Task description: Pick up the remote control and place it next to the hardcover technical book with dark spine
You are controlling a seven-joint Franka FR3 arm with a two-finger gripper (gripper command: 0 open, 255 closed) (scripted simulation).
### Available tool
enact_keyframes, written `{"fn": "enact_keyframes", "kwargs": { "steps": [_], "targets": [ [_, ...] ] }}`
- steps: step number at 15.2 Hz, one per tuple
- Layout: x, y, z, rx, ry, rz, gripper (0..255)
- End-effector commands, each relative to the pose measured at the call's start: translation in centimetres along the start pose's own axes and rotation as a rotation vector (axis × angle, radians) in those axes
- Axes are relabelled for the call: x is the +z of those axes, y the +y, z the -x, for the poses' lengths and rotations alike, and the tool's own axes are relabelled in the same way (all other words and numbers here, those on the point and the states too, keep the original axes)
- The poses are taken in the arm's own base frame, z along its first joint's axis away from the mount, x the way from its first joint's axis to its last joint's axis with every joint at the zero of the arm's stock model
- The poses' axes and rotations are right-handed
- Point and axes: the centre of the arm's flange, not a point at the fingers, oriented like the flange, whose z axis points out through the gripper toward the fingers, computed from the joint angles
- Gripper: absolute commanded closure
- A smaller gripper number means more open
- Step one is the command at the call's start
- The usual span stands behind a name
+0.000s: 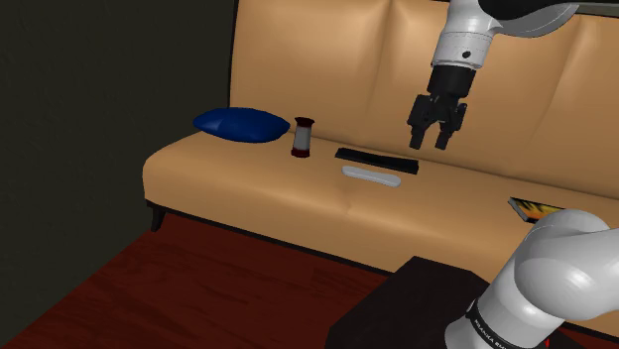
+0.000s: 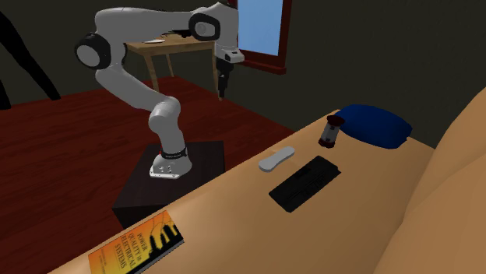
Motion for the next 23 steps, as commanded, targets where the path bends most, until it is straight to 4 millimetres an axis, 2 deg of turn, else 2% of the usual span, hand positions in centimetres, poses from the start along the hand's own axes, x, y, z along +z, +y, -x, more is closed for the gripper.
{"fn": "enact_keyframes", "kwargs": {
  "steps": [1, 12, 23],
  "targets": [
    [0.0, 0.0, 0.0, 0.000, 0.000, 0.000, 0],
    [6.4, 8.2, -8.8, -0.288, 0.020, 0.063, 0],
    [12.2, 13.9, -19.8, -0.576, 0.041, 0.126, 0]
  ]
}}
